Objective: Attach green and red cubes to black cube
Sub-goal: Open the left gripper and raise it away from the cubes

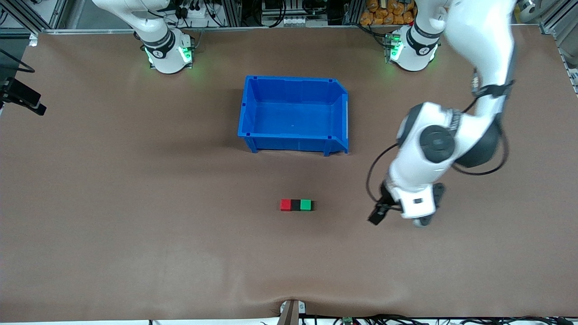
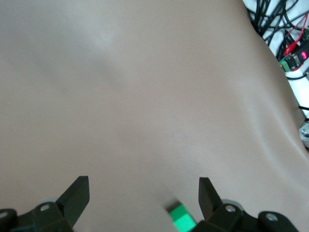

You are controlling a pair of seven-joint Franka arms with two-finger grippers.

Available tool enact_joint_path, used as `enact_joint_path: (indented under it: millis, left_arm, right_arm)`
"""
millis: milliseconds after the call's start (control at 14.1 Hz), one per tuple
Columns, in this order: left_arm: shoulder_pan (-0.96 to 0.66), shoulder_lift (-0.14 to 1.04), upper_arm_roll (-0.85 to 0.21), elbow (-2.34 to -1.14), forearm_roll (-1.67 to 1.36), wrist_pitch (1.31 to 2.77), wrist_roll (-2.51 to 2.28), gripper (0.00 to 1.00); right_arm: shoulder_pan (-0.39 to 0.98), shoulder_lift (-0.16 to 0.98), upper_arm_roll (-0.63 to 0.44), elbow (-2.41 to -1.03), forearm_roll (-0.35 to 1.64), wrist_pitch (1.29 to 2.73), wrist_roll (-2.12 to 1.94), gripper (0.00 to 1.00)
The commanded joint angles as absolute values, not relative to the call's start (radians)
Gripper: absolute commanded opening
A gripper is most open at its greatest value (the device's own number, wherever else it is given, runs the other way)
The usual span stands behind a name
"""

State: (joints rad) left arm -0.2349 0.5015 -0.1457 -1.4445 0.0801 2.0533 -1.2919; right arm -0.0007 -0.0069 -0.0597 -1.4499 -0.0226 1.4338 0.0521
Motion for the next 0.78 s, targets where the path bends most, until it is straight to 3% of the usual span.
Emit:
enact_joint_path:
  millis: [0,213,710]
  left_arm:
    - [-0.102,0.402,-0.227,-1.514,0.048,1.967,-1.125,1.00]
    - [-0.008,0.333,-0.259,-1.514,0.041,1.863,-0.926,1.00]
    - [0.026,0.172,-0.242,-1.532,0.020,1.727,-0.611,1.00]
  right_arm:
    - [0.006,-0.001,-0.066,-1.427,0.009,1.385,0.015,1.00]
    - [0.003,-0.031,-0.075,-1.465,0.026,1.397,-0.084,1.00]
    - [0.005,-0.040,-0.077,-1.474,0.029,1.397,-0.107,1.00]
